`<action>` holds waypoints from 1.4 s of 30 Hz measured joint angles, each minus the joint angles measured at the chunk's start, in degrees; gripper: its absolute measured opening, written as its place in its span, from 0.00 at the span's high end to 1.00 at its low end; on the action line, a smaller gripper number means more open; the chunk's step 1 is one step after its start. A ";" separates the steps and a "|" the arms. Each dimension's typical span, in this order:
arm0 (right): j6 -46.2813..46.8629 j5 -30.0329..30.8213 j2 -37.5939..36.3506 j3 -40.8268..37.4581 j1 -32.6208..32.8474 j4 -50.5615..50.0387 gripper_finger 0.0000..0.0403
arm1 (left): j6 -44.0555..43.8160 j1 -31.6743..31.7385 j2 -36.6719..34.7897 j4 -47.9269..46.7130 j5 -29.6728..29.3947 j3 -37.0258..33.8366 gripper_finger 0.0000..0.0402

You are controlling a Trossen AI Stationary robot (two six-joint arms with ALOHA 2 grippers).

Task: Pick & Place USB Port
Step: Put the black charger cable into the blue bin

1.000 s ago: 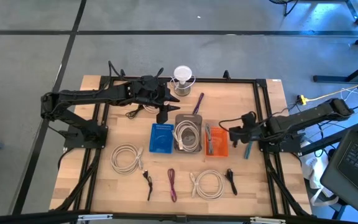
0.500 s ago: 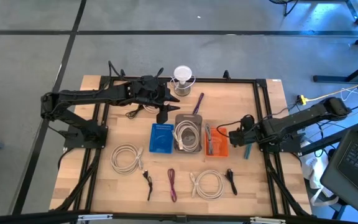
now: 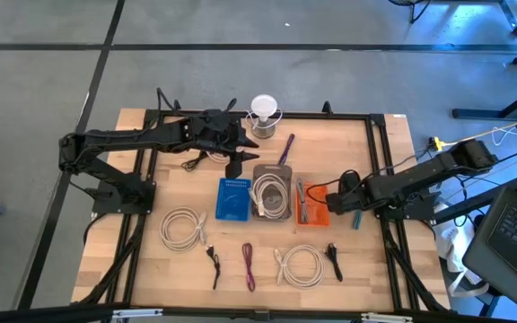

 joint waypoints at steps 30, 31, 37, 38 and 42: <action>-14.74 22.44 -2.22 28.13 2.44 -29.08 1.00 | -0.07 -0.01 0.00 -0.25 0.00 -0.01 0.64; -16.97 24.45 -2.22 30.00 2.93 -28.60 1.00 | -0.07 -0.13 0.00 0.27 0.01 -0.01 0.64; -33.66 33.09 -2.22 37.30 5.56 -18.68 1.00 | 2.97 -2.28 0.15 9.19 4.36 -0.01 0.64; -37.19 33.70 -2.22 38.00 5.74 -15.97 1.00 | 3.37 -2.80 0.46 11.88 5.96 -0.01 0.64; -52.77 33.98 -2.22 40.08 6.17 -2.99 1.00 | 3.86 -4.01 1.83 19.87 10.04 -0.01 0.64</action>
